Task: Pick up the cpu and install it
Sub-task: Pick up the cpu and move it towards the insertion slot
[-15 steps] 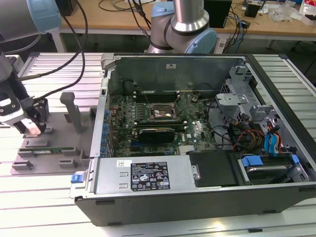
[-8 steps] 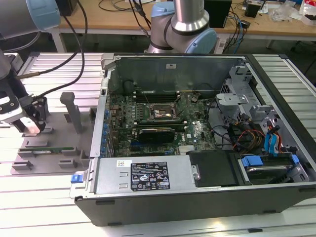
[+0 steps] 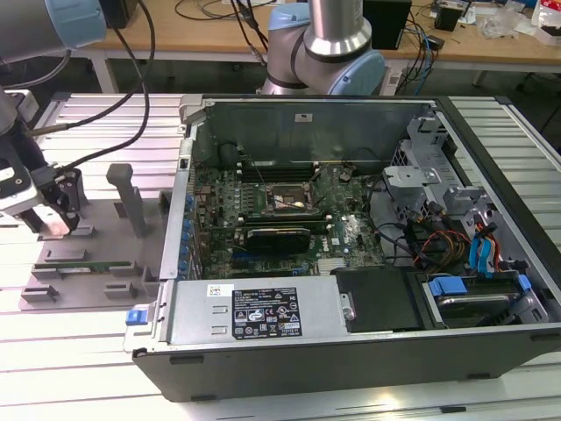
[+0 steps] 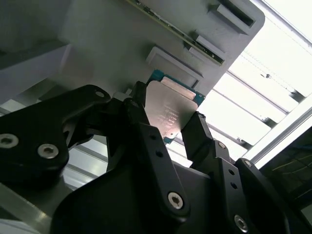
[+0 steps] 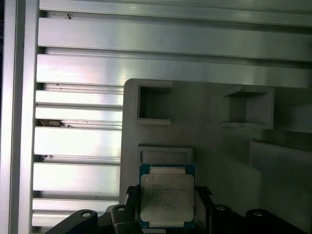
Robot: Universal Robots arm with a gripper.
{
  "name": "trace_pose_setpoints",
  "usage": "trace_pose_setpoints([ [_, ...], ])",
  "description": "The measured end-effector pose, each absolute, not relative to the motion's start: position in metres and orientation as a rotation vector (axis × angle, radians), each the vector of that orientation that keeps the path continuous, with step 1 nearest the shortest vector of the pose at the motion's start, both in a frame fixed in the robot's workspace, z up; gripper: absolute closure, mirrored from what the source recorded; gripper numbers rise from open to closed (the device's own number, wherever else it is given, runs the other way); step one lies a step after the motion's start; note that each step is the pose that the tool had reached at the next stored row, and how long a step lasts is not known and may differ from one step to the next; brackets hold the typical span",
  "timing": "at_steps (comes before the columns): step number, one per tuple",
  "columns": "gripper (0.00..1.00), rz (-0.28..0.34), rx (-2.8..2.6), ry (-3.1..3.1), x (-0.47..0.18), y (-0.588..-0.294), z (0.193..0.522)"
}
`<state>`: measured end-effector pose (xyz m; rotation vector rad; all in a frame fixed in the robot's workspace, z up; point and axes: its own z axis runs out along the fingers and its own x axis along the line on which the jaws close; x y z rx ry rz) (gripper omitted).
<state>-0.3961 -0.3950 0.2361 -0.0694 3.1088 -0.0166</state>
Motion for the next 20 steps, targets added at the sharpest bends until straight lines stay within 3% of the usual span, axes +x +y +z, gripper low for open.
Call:
trace_pose_setpoints([
  [18,0.46,-0.017,-0.069,3.109,-0.396,-0.395,0.255],
  [20,0.47,-0.018,-0.069,3.109,-0.396,-0.394,0.288],
])
